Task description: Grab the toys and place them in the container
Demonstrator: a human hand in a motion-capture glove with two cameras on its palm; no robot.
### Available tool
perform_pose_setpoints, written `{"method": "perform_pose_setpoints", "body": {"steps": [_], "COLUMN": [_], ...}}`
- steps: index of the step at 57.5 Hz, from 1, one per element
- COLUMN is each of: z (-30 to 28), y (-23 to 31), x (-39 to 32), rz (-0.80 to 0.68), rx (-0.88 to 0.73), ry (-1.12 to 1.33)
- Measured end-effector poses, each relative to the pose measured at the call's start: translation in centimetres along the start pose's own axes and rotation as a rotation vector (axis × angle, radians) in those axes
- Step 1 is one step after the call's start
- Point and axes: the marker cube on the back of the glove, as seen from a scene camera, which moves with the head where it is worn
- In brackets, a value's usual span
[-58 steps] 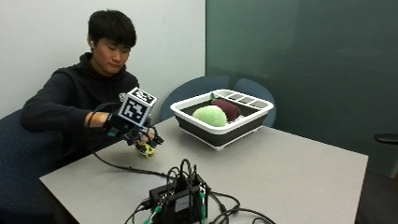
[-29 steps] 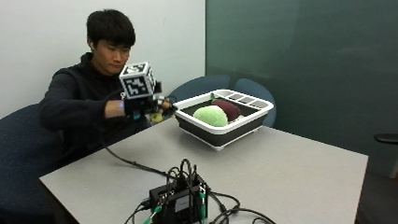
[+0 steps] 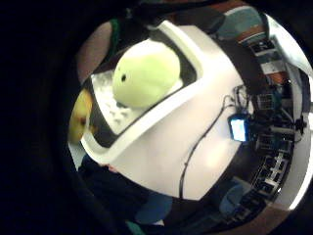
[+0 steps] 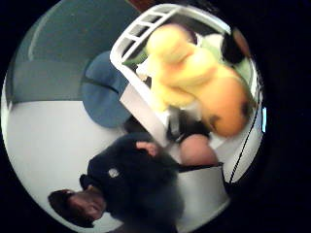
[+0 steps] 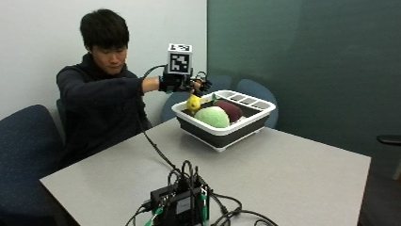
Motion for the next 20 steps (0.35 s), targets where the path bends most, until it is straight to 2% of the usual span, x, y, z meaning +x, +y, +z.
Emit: {"method": "perform_pose_setpoints", "body": {"steps": [8,12,16,20], "z": [-3.8,-6.7,-6.2,-6.0], "y": [2.6,4.8,8.5,9.3], "x": [5.7,10.9,11.6,12.0], "rz": [0.060,0.089,0.094,0.121], "rx": [0.151,0.258,0.395,0.439], "ry": [-0.170,-0.247,-0.207,-0.191]}}
